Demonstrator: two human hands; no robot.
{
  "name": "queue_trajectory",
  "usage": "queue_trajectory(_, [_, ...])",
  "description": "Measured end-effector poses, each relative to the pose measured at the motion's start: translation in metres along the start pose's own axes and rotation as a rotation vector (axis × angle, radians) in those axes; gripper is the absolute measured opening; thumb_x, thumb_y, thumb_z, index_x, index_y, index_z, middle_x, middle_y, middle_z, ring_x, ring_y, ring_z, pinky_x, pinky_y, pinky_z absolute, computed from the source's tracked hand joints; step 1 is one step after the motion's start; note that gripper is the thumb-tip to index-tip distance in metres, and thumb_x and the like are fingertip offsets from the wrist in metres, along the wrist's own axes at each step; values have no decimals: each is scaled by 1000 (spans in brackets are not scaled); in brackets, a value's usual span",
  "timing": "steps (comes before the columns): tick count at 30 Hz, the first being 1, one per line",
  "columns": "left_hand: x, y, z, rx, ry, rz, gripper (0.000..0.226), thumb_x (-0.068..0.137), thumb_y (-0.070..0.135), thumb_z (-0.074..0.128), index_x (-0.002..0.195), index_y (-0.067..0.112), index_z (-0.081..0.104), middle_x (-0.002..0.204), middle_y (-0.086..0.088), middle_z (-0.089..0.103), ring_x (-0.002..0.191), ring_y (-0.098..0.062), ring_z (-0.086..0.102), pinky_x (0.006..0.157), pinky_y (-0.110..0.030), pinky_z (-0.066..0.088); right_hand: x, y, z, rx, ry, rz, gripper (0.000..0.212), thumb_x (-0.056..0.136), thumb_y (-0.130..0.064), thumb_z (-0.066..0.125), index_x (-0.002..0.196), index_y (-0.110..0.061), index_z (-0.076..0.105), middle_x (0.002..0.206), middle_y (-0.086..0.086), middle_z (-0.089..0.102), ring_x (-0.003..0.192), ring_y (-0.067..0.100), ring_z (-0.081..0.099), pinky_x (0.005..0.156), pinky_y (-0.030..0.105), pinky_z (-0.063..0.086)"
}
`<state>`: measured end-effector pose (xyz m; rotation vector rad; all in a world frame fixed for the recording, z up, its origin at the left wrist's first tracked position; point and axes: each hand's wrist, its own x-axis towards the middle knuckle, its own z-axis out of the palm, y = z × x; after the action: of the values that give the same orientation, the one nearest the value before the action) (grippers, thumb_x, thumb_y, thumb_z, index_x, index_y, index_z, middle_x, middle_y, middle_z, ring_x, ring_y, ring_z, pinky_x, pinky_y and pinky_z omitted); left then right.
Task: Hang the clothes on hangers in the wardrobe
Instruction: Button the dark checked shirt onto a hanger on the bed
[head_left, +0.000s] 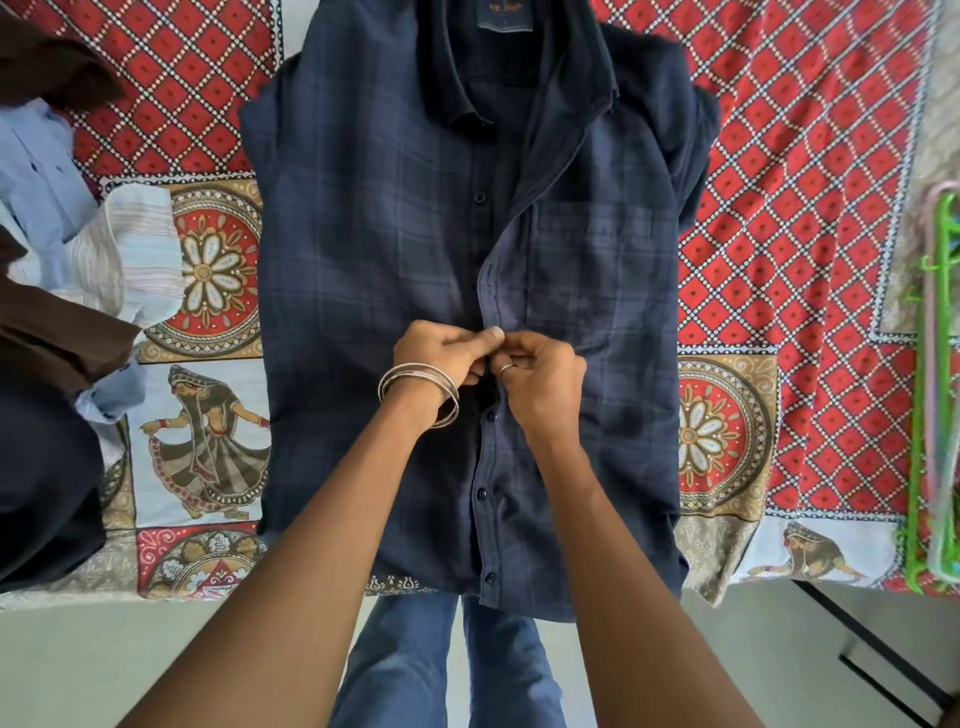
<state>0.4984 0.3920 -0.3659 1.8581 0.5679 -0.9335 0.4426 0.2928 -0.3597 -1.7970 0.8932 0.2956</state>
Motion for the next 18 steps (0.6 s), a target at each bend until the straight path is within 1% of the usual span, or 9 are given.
queue_trajectory(2, [-2,1,0,7,8,9,17,80,25,76,82,9,76,73,-11,73,67,-20,71,64,-27,59,-3,0,2,11,10,-3,13,87,-4,67,98,-7,73,76,-4,69,73,7,68,68,9,52])
queue_trajectory(4, [-2,1,1,-6,35,0,15,82,18,74,88,4,74,75,-12,72,67,-21,71,62,-26,59,-5,2,5,17,27,-4,13,87,-5,68,99,-6,72,78,-4,69,74,8,69,70,11,53])
queue_trajectory(8, [-2,3,3,-6,89,-12,12,83,14,72,90,3,74,77,-12,72,66,-21,70,63,-28,60,-5,3,9,17,55,-28,14,85,-6,70,99,-5,72,84,0,72,76,9,69,72,18,56])
queue_trajectory(11, [-1,3,3,-43,125,-61,7,84,12,70,85,6,73,77,-11,71,66,-20,70,65,-29,60,-7,2,13,32,64,-21,15,85,-6,71,99,-5,72,85,1,73,75,9,68,73,20,57])
queue_trajectory(13, [-2,5,3,-103,109,-111,6,84,11,69,79,10,71,75,-10,70,68,-22,69,67,-31,59,-8,2,12,67,74,-4,15,84,-5,72,99,-5,73,83,-1,72,73,5,68,71,15,55])
queue_trajectory(14, [-1,7,3,-137,88,-133,6,85,9,69,79,9,70,74,-9,69,67,-22,68,67,-32,59,-8,3,10,88,78,4,15,83,-5,72,98,-6,73,81,-2,71,72,4,67,69,12,53])
queue_trajectory(16, [-1,11,3,-189,49,-156,9,85,5,68,77,9,66,72,-8,66,63,-19,65,63,-29,59,-8,5,8,114,78,10,15,82,-4,73,97,-7,73,79,-6,70,71,2,66,68,10,52])
queue_trajectory(18, [1,10,3,-176,42,-153,12,84,6,69,74,11,65,73,-9,66,61,-18,64,59,-26,58,-10,6,8,110,85,0,15,81,-4,75,95,-9,71,79,-8,69,71,2,66,68,11,52])
